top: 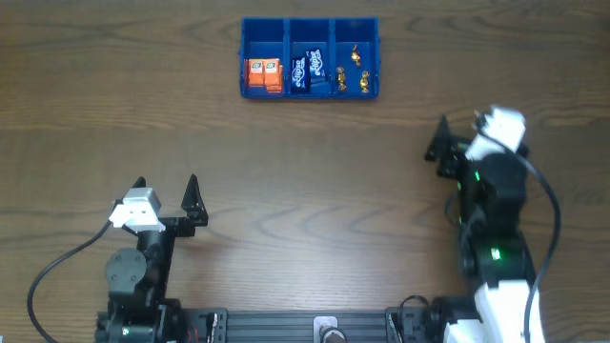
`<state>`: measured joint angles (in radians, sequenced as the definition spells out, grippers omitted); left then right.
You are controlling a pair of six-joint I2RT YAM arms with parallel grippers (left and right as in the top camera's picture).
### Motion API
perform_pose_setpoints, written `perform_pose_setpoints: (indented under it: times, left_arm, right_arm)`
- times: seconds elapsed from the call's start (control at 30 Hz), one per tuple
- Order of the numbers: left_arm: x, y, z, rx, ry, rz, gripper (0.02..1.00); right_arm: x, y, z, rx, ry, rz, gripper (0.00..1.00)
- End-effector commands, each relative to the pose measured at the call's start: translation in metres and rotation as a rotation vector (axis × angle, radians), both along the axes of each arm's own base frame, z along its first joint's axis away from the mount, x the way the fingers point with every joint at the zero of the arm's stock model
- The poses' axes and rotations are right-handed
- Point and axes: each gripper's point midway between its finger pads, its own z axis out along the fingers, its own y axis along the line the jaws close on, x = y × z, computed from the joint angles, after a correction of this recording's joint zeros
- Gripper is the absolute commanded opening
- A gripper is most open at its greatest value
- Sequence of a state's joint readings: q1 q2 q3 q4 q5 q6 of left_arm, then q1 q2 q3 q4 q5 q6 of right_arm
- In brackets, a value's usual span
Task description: Sort Candies Into Trays
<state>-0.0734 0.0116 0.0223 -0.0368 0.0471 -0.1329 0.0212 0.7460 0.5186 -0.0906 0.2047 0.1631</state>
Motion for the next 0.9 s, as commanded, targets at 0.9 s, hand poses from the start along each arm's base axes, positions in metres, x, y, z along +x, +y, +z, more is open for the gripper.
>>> perform_pose_setpoints:
  times: [0.9]
  left_arm:
    - [-0.001,0.003,-0.017,0.011,0.049,0.015,0.998]
  right_arm:
    - [-0.063,0.030,-0.062,-0.105,-0.231,0.204,0.998]
